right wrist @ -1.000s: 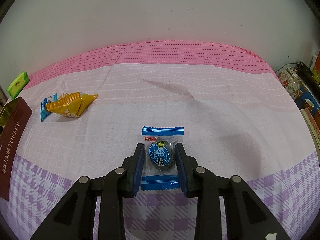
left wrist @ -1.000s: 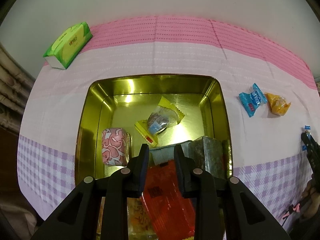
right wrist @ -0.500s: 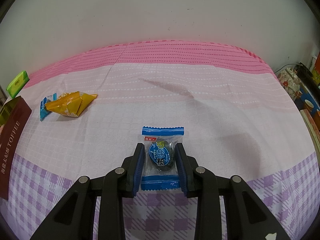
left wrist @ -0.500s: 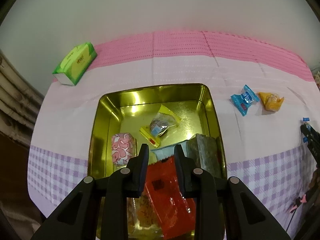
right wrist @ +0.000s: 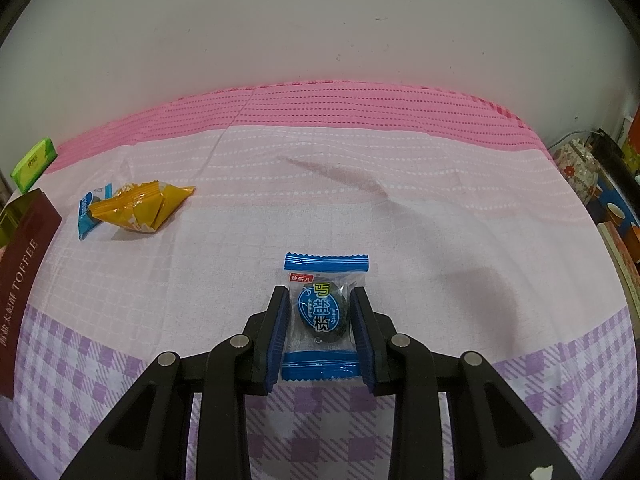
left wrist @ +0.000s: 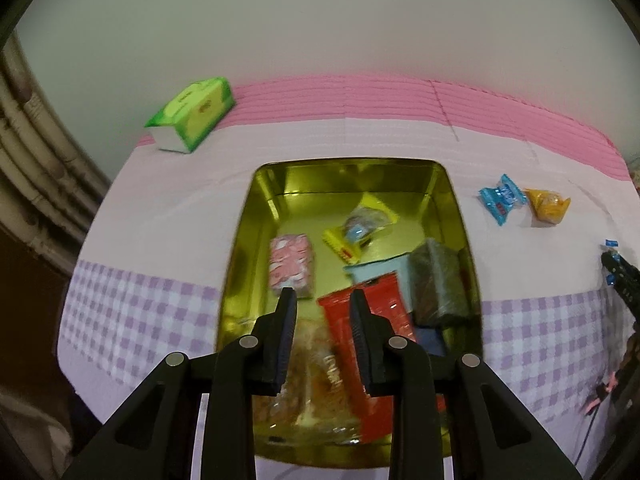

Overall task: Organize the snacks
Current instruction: 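Move the held dark-blue round candy over the gold tray and open the right gripper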

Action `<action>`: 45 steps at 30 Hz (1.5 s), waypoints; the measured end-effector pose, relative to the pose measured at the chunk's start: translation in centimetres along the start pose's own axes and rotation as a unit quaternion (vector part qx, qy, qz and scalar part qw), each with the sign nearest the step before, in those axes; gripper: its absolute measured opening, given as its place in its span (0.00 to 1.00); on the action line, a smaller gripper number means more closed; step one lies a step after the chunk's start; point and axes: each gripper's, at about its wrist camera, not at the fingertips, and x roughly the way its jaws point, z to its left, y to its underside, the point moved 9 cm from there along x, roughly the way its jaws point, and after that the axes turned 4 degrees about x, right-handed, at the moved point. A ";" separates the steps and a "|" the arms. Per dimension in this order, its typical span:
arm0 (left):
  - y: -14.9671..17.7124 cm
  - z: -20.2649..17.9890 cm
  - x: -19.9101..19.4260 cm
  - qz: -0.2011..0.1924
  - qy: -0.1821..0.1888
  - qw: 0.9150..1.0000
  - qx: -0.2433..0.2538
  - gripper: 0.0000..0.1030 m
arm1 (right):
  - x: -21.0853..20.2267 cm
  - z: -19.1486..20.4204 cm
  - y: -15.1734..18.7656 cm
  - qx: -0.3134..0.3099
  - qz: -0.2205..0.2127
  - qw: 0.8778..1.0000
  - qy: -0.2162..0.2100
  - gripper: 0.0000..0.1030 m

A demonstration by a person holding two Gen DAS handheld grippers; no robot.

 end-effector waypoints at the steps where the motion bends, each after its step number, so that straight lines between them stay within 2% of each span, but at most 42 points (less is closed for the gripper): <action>1: 0.3 0.3 -0.1 -0.002 -0.002 1.000 -0.003 0.32 | 0.0 0.1 0.0 0.001 0.001 1.000 0.001 0.28; 3: 0.9 0.7 -0.2 -0.004 -0.004 1.000 -0.010 0.38 | 0.0 0.1 -0.1 0.003 0.005 1.000 0.002 0.28; 10: 2.1 2.1 -0.7 -0.013 -0.009 0.999 -0.031 0.41 | 0.0 0.3 -0.3 0.003 0.015 1.000 0.012 0.26; 14: 2.3 3.2 -0.9 -0.024 -0.022 0.999 -0.039 0.48 | -0.3 0.7 -0.5 0.001 0.015 1.000 0.018 0.26; 20: 3.1 5.0 -1.0 -0.033 -0.048 0.997 -0.051 0.55 | -1.8 3.1 -1.5 -0.009 0.004 1.000 -0.002 0.26; 30: 4.3 8.8 -1.6 -0.041 -0.091 0.992 -0.072 0.66 | -4.5 12.5 -2.9 -0.050 -0.012 0.995 -0.085 0.26; 35: 4.4 10.4 -1.3 -0.039 -0.116 0.989 -0.085 0.66 | -5.8 17.9 -2.8 -0.079 -0.014 0.989 -0.126 0.26; 38: 4.5 11.1 -1.2 -0.034 -0.118 0.987 -0.099 0.66 | -6.7 21.4 -2.6 -0.097 -0.012 0.983 -0.153 0.26; 45: 5.1 12.1 -0.5 -0.014 -0.118 0.985 -0.124 0.66 | -7.6 27.3 -1.6 -0.137 -0.010 0.973 -0.183 0.26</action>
